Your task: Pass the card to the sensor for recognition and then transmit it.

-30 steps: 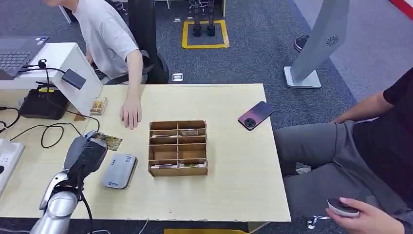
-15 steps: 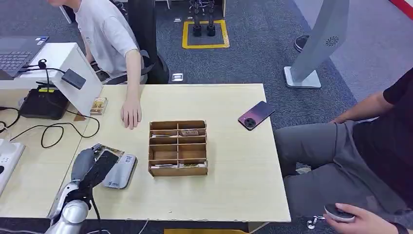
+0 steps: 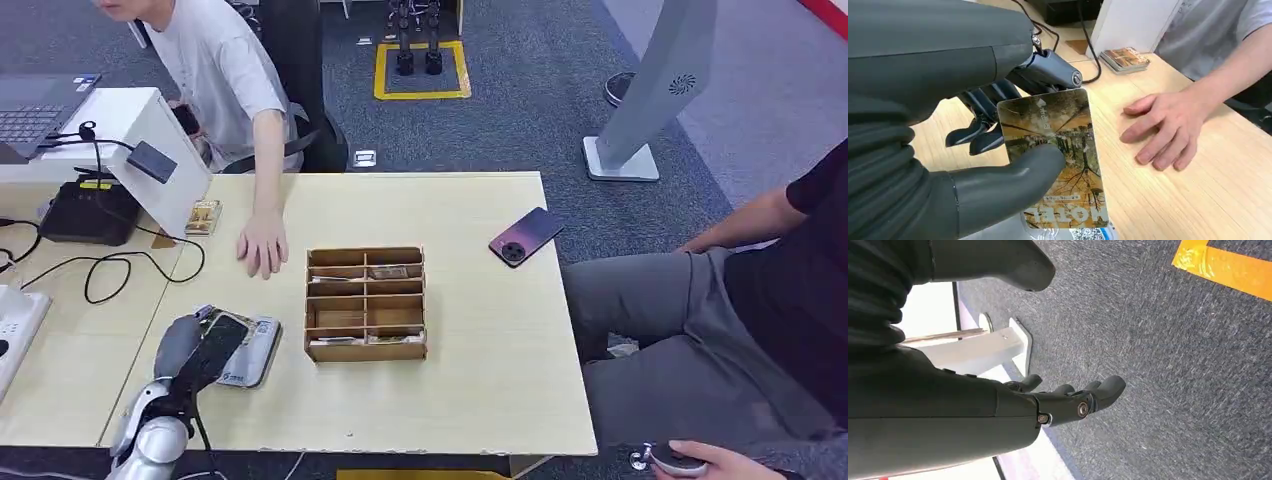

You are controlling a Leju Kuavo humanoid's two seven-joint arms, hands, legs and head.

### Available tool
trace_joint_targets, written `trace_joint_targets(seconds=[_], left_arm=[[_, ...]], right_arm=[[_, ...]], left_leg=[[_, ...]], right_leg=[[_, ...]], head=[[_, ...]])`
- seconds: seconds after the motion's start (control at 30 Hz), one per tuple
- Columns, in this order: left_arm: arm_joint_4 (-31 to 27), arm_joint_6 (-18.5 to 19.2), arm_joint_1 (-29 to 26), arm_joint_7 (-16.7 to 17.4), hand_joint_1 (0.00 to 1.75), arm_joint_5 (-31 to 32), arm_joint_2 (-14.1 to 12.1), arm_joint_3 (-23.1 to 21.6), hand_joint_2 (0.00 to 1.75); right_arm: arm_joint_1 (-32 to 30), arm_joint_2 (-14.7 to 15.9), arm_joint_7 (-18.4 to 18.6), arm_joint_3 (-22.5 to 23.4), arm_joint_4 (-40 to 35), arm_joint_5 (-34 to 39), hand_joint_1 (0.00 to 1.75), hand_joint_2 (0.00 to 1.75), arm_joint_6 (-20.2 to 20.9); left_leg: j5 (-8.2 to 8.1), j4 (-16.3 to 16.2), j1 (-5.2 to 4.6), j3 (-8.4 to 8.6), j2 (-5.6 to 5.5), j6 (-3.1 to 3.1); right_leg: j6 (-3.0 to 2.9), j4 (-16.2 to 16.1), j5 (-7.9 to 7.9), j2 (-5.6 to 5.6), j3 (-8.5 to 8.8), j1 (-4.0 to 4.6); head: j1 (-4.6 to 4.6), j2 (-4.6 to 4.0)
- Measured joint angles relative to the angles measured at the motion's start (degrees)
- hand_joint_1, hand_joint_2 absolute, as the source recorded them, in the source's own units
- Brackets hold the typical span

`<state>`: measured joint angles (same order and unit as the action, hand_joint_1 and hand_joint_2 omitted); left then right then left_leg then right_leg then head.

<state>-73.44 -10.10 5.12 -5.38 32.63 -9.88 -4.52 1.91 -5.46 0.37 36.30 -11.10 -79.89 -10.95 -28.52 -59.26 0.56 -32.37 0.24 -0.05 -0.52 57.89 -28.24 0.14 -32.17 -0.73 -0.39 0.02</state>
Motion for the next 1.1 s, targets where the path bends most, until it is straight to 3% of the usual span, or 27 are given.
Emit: trace_joint_targets(seconds=[0.37,1.1], left_arm=[[1.12,-0.13,-0.12,-0.02,1.75,1.33,0.9,0.13,1.75],[11.83,-7.45,0.72,2.32,1.75,14.38,1.64,2.84,1.75]], right_arm=[[0.01,0.0,-0.26,0.0,0.0,-0.41,0.0,1.75,-0.09],[0.07,0.46,-1.49,0.0,0.0,-1.07,0.0,1.75,-0.35]], left_leg=[[0.0,0.0,0.0,0.0,-0.01,0.0],[0.02,0.04,0.0,0.2,-0.05,-0.04]], right_leg=[[0.0,0.0,0.0,-0.01,0.01,0.0],[-0.02,0.02,-0.01,-0.07,0.25,0.0]], head=[[0.02,-0.02],[0.0,0.0]])
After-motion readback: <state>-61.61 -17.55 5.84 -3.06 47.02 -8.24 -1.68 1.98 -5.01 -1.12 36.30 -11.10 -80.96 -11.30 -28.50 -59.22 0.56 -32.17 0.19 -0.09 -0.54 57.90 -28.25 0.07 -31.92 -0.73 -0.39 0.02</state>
